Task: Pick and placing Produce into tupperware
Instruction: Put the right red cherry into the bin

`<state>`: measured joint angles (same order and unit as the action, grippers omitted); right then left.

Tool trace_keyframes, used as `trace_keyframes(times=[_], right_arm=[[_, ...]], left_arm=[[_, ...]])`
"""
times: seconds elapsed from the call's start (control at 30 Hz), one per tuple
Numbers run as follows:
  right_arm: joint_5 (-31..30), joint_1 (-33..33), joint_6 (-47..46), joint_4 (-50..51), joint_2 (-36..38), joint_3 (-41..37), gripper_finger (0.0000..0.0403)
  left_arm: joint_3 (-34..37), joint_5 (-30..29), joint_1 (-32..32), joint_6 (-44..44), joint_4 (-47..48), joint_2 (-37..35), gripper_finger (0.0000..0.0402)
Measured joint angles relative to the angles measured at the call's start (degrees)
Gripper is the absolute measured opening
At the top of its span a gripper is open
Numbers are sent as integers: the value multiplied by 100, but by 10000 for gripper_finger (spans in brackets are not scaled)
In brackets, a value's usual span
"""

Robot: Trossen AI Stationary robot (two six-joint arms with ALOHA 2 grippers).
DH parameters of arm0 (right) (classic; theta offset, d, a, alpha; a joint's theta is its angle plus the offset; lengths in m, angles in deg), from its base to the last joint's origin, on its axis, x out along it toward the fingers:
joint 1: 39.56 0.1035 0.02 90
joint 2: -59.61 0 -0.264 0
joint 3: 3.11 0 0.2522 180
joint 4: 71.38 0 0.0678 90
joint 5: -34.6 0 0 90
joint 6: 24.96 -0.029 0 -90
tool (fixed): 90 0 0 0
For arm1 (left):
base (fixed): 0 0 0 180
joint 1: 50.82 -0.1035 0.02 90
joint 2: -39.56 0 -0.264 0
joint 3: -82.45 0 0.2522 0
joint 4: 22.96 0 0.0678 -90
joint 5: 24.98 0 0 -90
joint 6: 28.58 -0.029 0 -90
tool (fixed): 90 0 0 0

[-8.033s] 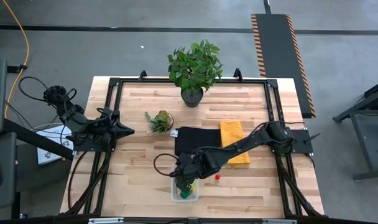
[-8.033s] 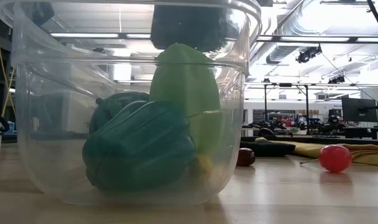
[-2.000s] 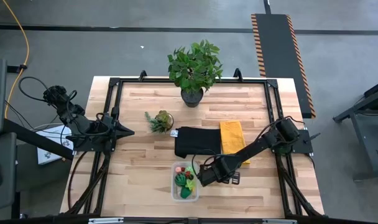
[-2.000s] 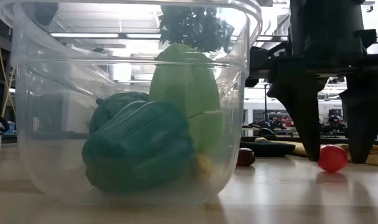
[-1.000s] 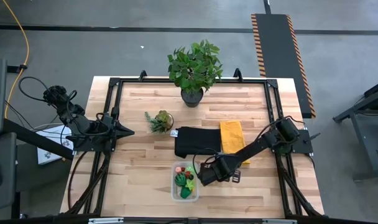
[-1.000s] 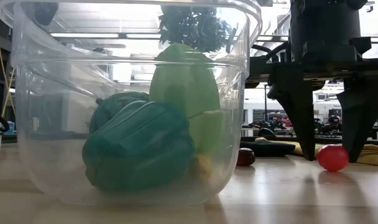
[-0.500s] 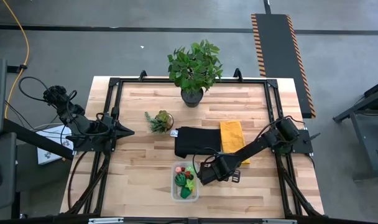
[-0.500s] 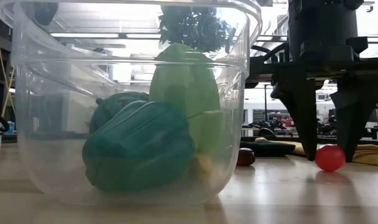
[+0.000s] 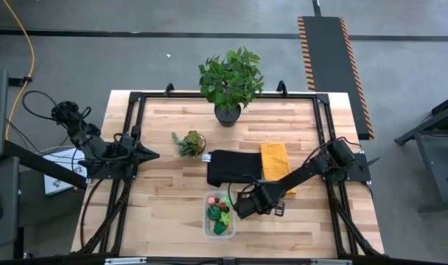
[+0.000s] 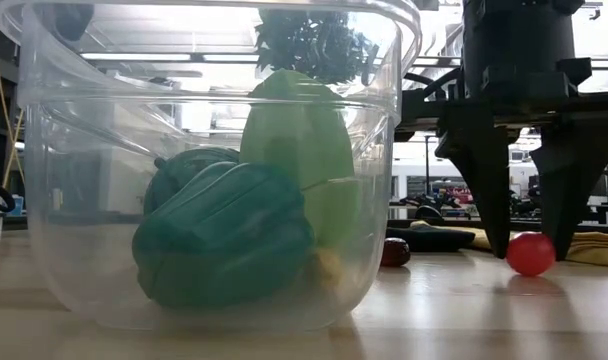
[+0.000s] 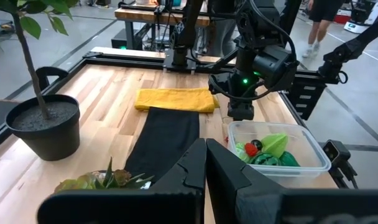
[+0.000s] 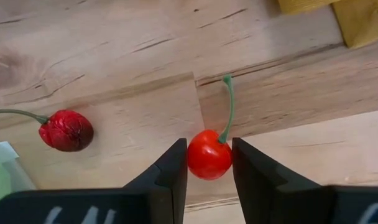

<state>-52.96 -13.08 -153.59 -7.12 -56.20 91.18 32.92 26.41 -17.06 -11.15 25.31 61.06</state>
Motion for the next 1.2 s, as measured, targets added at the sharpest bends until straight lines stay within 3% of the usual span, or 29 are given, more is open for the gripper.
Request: trace_keyframes(times=[0.33, 0.6, 0.93, 1.2], right_arm=[[1, 0, 151, 219, -2, 375, 92], [-107, -14, 383, 1148, -2, 1192, 92], [-952, -22, 697, 2656, -2, 2688, 92], [-1600, -22, 1427, 3176, -2, 3657, 92]], left_arm=[[0, -104, 1, -55, -5, 1, 1], [0, -110, 1, -55, -18, 0, 1], [0, -110, 2, -66, -62, -1, 1], [0, -110, 2, -69, -60, -1, 1]])
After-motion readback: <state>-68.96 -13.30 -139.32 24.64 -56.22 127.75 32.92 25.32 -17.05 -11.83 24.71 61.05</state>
